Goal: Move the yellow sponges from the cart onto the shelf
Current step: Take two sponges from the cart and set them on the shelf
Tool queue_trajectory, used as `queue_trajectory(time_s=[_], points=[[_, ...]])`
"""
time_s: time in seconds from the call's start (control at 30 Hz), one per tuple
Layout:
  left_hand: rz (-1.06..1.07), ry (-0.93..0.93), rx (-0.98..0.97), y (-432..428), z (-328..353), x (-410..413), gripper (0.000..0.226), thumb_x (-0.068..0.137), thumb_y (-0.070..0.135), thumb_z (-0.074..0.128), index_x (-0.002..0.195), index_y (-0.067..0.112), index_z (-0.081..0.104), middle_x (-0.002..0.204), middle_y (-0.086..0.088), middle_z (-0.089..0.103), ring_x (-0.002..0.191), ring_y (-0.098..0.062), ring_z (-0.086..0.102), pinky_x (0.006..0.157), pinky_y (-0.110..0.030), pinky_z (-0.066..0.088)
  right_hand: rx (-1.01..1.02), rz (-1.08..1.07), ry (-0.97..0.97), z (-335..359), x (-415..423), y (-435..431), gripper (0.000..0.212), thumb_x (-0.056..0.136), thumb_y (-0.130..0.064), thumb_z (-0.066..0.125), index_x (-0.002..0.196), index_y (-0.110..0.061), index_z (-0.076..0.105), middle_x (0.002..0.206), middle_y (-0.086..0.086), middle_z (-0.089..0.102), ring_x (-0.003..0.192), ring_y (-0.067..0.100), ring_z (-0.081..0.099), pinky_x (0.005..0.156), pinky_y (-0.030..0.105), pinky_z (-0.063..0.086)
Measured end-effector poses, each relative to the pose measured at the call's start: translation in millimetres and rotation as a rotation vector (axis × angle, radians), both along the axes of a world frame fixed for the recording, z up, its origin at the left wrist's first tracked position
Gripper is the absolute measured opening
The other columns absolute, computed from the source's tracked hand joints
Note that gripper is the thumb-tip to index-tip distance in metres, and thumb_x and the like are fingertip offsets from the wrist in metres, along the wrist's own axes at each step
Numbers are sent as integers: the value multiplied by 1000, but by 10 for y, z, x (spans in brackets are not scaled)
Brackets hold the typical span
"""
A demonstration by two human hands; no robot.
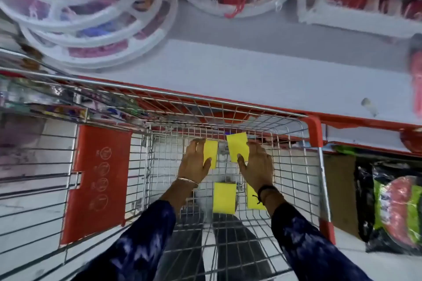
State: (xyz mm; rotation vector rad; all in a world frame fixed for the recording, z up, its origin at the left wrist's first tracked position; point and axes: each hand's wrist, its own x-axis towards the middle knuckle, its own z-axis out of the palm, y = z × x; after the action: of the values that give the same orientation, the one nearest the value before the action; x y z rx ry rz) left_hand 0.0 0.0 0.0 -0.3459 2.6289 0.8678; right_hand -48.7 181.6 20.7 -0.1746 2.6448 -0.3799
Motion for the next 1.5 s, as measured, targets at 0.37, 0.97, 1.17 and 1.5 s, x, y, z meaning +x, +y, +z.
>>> queue_trajectory(time_s=[0.37, 0.97, 1.17, 1.5], points=[[65, -448, -92, 124, -850, -389, 92, 79, 42, 70, 150, 20, 15, 152, -21, 13, 131, -43, 35, 100, -51, 46, 128, -122, -135, -795, -342, -170, 89, 84, -54, 59, 149, -6, 22, 153, 20, 27, 137, 38, 34, 108, 49, 35], [139, -318, 34, 164, -64, -305, 93, 72, 39, 77, 145, 17, 24, 150, -23, 15, 127, -47, 41, 98, -49, 47, 26, -329, -116, -46, -68, -42, 105, 78, -55, 68, 151, -3, 11, 157, 21, 16, 142, 38, 25, 107, 48, 40], [105, -293, 26, 135, 721, -292, 106, 69, 47, 78, 151, 21, 16, 157, -22, 2, 134, -46, 36, 102, -49, 46, -51, -333, -39, 703, 30, 44, 106, 74, -55, 71, 150, -4, 16, 154, 19, 22, 141, 36, 28, 105, 48, 42], [81, -203, -72, 45, 2289, -391, 110, 69, 53, 74, 151, 20, 9, 157, -23, 8, 138, -42, 34, 107, -46, 42, -213, -295, 85, 2110, -111, 60, 98, 73, -55, 71, 143, -3, 26, 144, 19, 35, 131, 34, 41, 100, 39, 44]])
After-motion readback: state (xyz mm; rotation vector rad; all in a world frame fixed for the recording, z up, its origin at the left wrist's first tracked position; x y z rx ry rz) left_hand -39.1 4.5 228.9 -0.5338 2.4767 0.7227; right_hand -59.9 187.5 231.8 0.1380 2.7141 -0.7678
